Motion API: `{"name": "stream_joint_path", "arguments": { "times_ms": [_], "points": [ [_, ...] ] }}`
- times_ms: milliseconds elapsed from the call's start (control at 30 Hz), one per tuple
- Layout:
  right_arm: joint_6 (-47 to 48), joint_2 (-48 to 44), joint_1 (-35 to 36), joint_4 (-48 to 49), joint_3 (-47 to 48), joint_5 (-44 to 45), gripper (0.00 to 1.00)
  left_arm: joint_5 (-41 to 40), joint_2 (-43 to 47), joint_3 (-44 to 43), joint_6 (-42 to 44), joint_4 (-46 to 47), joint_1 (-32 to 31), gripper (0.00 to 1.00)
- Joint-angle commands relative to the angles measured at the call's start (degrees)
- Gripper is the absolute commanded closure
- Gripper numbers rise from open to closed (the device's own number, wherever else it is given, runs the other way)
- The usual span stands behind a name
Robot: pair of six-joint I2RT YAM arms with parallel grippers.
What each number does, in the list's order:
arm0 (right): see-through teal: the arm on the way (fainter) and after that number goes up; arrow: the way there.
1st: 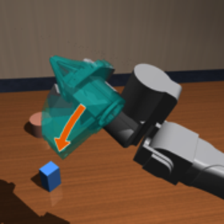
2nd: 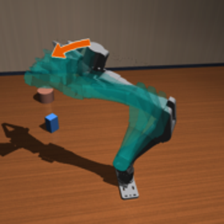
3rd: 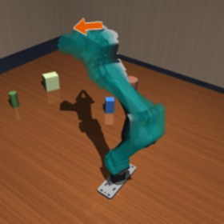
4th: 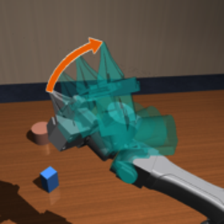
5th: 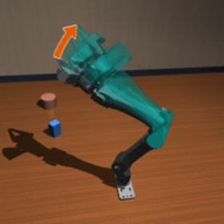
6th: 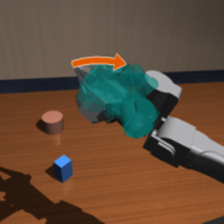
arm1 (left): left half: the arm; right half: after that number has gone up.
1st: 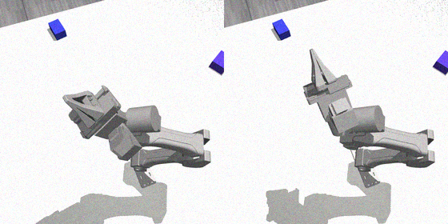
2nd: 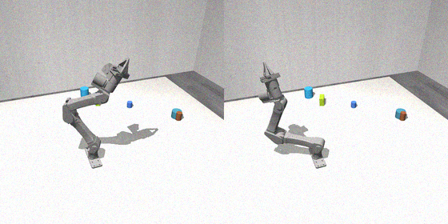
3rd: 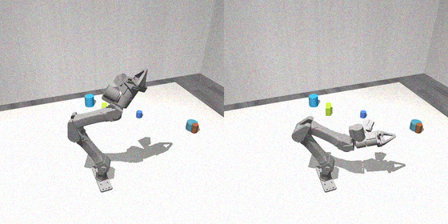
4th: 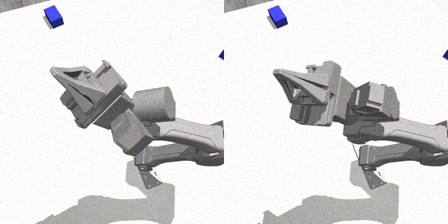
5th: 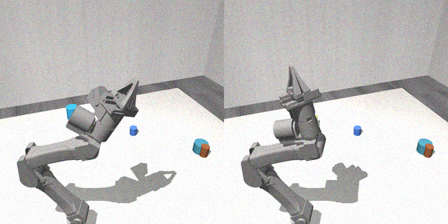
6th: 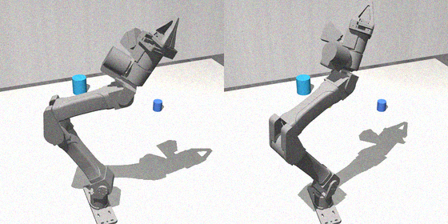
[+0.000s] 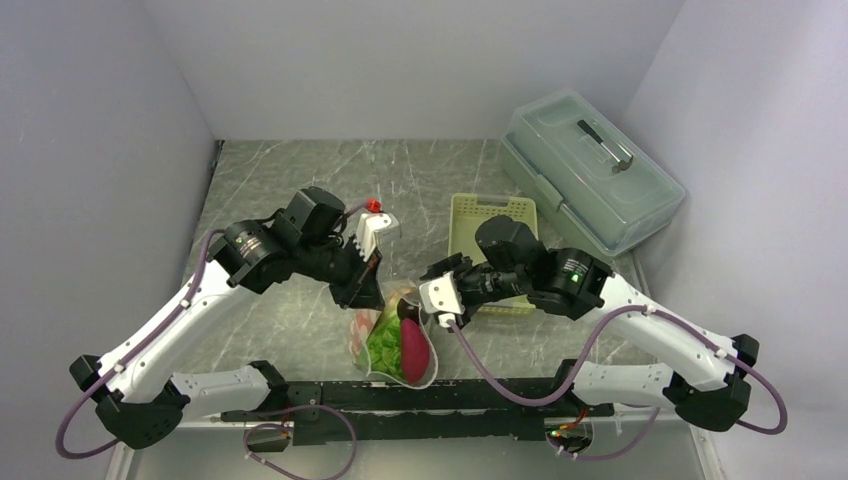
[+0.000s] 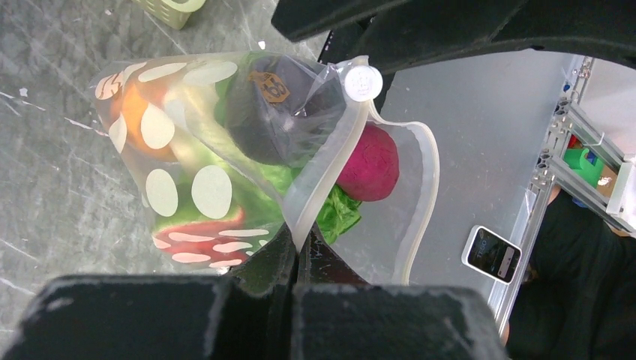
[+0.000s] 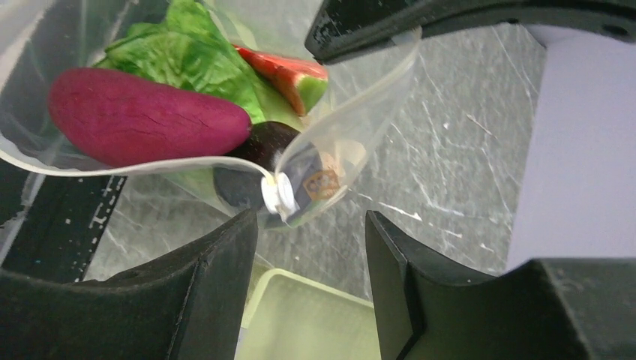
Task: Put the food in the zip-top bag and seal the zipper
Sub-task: Zip the zipper food storage bag at the center of the board.
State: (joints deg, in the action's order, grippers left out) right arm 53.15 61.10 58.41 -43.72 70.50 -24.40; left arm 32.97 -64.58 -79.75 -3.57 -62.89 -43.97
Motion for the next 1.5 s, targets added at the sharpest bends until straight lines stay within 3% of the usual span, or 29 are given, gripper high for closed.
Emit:
{"name": "stream_joint_path", "arguments": {
  "times_ms": [0,567,767,933,1000,1467],
  "points": [
    [1.27,0.70,1.27,-0.07,2.15,-5.18,0.42,1.42,0.78,-0.20,2.43,1.51,-0.74,1.00],
    [0.62,2.44,3.16,1.26,1.81,-4.16,0.58,1.25,1.25,-0.18,2.68,1.34,-2.00,1.00],
    [0.80,2.71,3.45,0.60,2.52,-3.25,0.76,1.33,1.39,0.01,2.69,1.38,-2.26,1.00],
    [0.98,2.27,3.55,0.73,2.93,-2.53,1.00,0.95,1.37,0.11,2.61,1.37,-2.42,1.00],
    [0.93,2.19,3.54,0.43,3.52,-2.37,1.00,1.18,1.38,0.32,2.61,1.76,-2.44,1.00],
    [-6.62,6.44,3.79,-6.91,13.71,-1.48,1.00,-4.94,3.56,2.57,0.40,4.12,-2.40,0.67]
  ]
}}
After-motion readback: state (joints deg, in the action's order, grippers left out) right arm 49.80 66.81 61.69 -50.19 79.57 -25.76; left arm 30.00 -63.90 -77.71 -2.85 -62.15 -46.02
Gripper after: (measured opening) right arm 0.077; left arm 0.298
